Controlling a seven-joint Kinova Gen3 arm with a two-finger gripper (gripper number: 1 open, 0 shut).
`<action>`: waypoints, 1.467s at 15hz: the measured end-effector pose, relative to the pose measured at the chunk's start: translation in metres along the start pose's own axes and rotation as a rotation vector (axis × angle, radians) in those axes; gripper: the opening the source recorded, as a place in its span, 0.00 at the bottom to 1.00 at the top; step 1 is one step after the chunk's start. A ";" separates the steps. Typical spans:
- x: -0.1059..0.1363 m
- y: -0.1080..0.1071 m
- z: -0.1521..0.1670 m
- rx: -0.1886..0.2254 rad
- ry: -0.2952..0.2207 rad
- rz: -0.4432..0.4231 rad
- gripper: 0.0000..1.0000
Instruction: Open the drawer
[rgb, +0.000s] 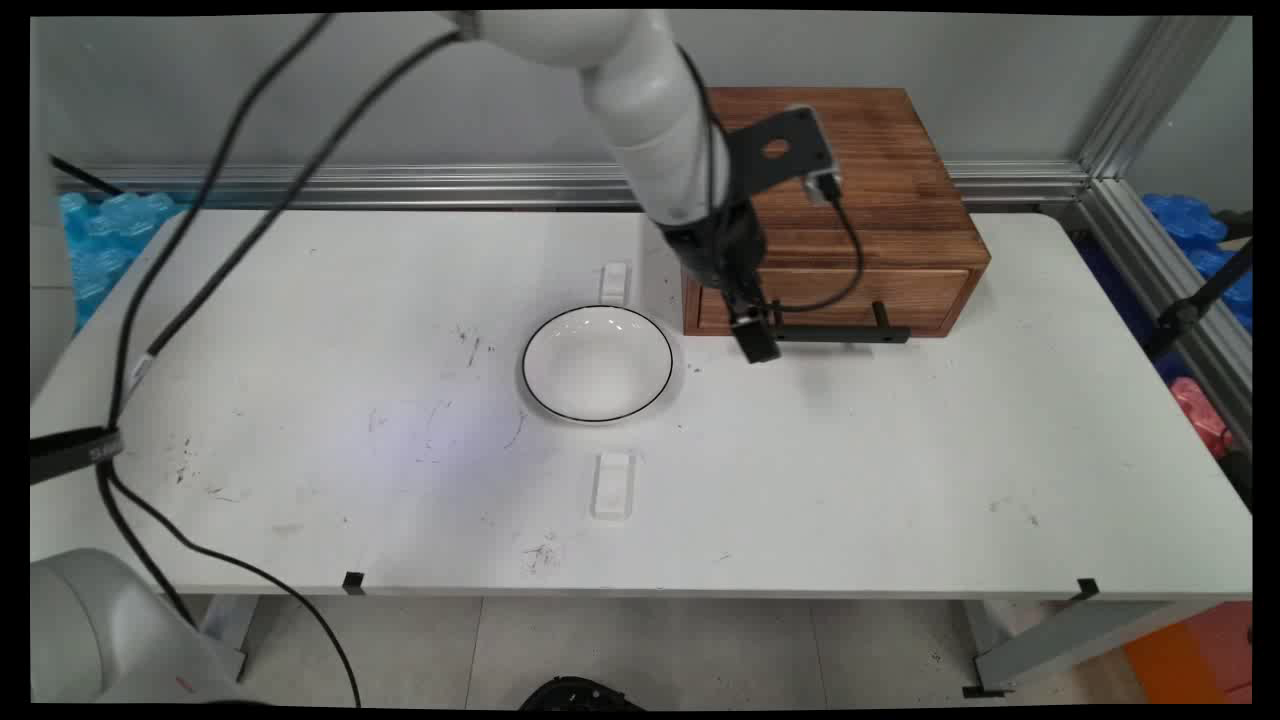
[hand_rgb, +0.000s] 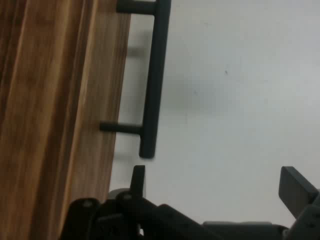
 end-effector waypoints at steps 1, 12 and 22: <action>0.007 -0.001 0.008 0.003 -0.005 0.000 1.00; 0.059 -0.006 0.084 0.017 -0.059 0.009 1.00; 0.074 -0.011 0.133 0.006 -0.105 0.014 1.00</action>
